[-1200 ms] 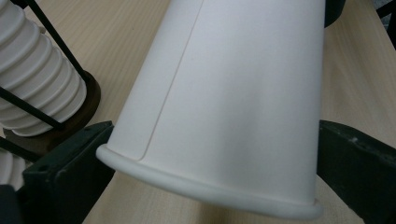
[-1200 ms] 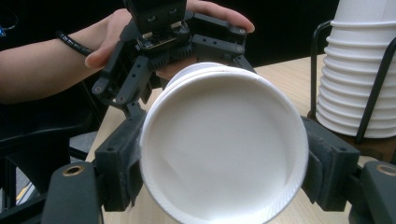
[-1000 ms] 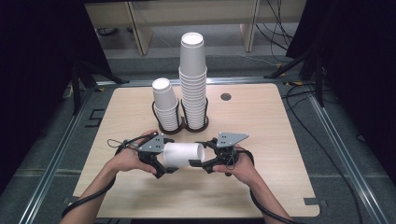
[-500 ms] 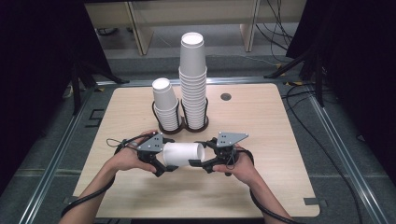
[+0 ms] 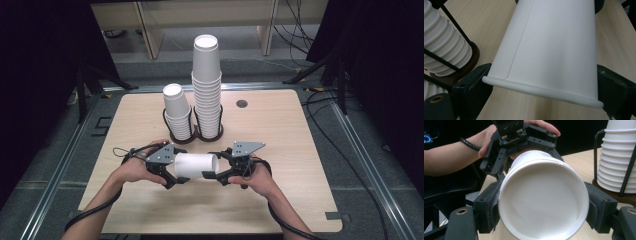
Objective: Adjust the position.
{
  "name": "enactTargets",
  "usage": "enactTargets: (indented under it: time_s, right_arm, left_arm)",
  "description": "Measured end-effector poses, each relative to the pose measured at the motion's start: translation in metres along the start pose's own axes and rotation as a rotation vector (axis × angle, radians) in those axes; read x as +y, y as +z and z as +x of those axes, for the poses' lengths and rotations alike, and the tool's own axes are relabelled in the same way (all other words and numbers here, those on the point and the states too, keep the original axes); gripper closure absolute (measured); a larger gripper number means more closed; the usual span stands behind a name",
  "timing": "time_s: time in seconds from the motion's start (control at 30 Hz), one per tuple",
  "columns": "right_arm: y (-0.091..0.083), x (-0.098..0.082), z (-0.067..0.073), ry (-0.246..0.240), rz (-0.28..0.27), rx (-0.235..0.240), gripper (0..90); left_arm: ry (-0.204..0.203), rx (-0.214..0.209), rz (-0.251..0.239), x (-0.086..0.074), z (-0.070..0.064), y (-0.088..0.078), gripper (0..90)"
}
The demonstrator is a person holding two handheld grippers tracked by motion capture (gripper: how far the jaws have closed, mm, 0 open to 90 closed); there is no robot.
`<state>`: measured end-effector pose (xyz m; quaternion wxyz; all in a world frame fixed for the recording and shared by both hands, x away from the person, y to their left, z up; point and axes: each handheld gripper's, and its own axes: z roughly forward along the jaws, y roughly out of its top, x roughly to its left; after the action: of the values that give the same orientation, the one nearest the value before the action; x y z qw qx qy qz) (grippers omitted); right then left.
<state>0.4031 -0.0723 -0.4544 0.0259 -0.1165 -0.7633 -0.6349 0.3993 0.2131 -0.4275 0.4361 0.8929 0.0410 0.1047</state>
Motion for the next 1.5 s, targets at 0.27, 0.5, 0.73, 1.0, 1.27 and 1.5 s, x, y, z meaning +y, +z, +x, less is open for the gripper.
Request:
enactTargets:
  time_s: [0.27, 0.5, 0.73, 1.0, 1.27, 1.5]
  right_arm:
    - [0.001, -0.001, -0.001, -0.01, 0.03, -0.018, 24.9]
    - [0.001, -0.001, 0.0, 0.008, 0.049, -0.024, 23.8]
    - [0.001, 0.001, 0.0, 0.013, 0.061, -0.028, 20.3]
    - [0.002, 0.001, -0.001, 0.002, 0.053, -0.036, 18.2]
    - [0.001, 0.001, -0.001, 0.016, 0.069, -0.037, 16.1]
    - [-0.002, 0.005, 0.002, -0.02, 0.109, -0.099, 15.7]
  left_arm:
    - [0.037, 0.005, 0.03, 0.003, 0.0, -0.001, 10.5]
    - [0.052, 0.008, 0.045, 0.005, -0.001, 0.0, 11.9]
    - [0.066, 0.007, 0.043, 0.005, -0.001, 0.0, 13.1]
    - [0.075, 0.016, 0.054, 0.006, -0.001, -0.002, 14.3]
    - [0.101, 0.021, 0.108, 0.008, 0.002, -0.004, 15.2]
    - [0.142, 0.027, 0.216, 0.017, 0.005, -0.01, 15.7]
